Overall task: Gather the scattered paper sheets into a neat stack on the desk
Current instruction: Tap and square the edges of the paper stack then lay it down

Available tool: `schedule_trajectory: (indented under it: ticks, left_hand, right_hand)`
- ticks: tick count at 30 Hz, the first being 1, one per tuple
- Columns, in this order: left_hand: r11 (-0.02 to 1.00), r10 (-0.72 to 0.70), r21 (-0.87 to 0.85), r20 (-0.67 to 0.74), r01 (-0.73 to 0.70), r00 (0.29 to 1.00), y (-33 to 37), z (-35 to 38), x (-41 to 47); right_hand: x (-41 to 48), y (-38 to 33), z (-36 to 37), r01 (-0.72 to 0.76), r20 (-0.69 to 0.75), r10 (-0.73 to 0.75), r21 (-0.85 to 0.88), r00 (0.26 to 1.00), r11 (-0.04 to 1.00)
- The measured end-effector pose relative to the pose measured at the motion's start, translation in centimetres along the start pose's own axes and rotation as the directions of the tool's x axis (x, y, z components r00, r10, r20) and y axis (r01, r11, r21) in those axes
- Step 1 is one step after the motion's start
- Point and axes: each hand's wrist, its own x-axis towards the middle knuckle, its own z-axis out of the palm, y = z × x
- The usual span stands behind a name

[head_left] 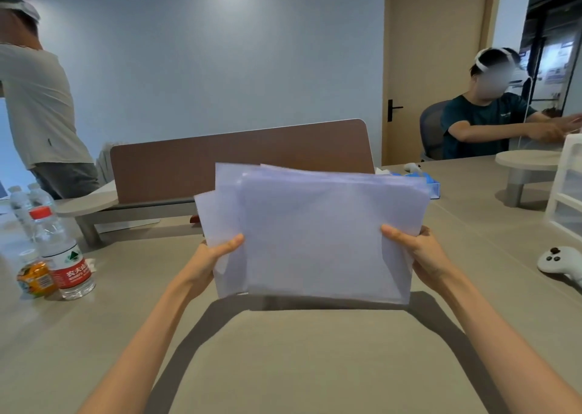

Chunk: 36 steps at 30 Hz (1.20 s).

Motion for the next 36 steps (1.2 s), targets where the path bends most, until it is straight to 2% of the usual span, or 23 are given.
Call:
schedule_trajectory:
  ticks: [3, 8, 15, 18, 21, 25, 29, 36]
  left_hand:
    - [0.999, -0.028, 0.047, 0.031, 0.026, 0.999, -1.4, 0.5, -0.1]
    - [1.000, -0.016, 0.020, 0.030, 0.015, 0.999, -1.6, 0.2, 0.7]
    - [0.998, -0.032, -0.042, 0.203, 0.042, 0.979, -1.6, 0.1, 0.9]
    - [0.996, -0.081, -0.025, 0.261, 0.090, 0.962, -1.5, 0.1, 0.3]
    - [0.994, -0.094, -0.023, 0.252, 0.103, 0.963, -1.1, 0.3, -0.3]
    - [0.998, -0.004, -0.057, 0.201, 0.016, 0.979, 0.0, 0.4, -0.5]
    - [0.999, 0.018, -0.038, 0.135, -0.013, 0.991, 0.3, 0.5, -0.9]
    - [0.995, -0.093, 0.046, 0.141, 0.087, 0.986, 0.0, 0.2, -1.7]
  right_hand:
    - [-0.1, 1.1, -0.4, -0.075, 0.039, 0.078, -0.063, 0.996, 0.995]
    - [0.3, 0.9, -1.1, -0.107, 0.104, 0.114, -0.072, 0.988, 0.992]
    - [0.4, 0.7, -1.7, -0.157, 0.175, 0.159, -0.021, 0.972, 0.987]
    - [0.5, 0.7, -1.7, -0.158, 0.185, 0.158, -0.012, 0.970, 0.987]
    - [0.3, 0.5, -1.6, -0.145, 0.205, 0.146, -0.023, 0.968, 0.989]
    - [0.2, 0.2, -1.5, -0.128, 0.226, 0.139, -0.066, 0.964, 0.990]
    - [0.0, -0.1, -1.2, -0.123, 0.230, 0.139, -0.082, 0.963, 0.989]
    - [-0.7, -0.4, -1.2, -0.117, 0.234, 0.139, -0.107, 0.962, 0.987]
